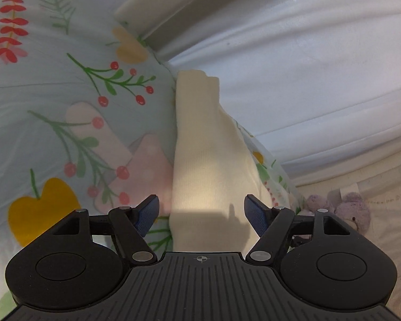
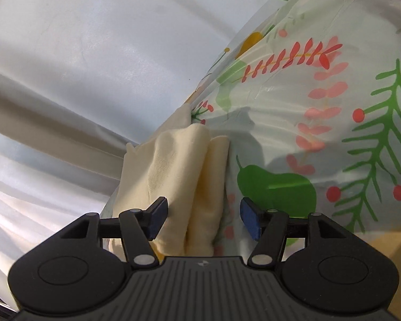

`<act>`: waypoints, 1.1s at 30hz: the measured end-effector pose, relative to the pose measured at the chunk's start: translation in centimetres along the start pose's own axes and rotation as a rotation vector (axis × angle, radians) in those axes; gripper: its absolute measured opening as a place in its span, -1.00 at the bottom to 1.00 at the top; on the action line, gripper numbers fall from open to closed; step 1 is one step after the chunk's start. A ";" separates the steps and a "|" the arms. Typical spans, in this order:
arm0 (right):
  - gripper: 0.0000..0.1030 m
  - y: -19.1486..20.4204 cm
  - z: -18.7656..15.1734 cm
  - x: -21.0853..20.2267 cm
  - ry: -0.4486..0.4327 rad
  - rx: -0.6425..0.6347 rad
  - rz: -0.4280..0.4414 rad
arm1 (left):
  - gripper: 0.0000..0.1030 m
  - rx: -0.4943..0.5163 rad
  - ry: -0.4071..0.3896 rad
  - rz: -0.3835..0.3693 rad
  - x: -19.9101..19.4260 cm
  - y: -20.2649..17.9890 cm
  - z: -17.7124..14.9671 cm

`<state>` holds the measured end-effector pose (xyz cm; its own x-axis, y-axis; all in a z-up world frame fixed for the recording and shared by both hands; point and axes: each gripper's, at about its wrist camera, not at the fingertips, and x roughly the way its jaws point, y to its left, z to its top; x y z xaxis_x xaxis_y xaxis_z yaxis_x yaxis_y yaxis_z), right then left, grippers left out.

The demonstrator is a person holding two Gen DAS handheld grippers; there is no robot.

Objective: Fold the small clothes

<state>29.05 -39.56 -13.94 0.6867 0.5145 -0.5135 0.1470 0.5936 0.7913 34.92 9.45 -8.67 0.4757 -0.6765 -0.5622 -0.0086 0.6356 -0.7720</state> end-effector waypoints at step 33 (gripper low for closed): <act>-0.18 12.2 -8.7 8.3 0.256 -0.352 0.127 | -0.12 0.024 -0.075 0.296 -7.9 0.6 -5.2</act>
<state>30.39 -22.66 -11.44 0.4788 0.7069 -0.5205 -0.2079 0.6674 0.7151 26.62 13.26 -6.27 0.5192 -0.4315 -0.7377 -0.1366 0.8102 -0.5701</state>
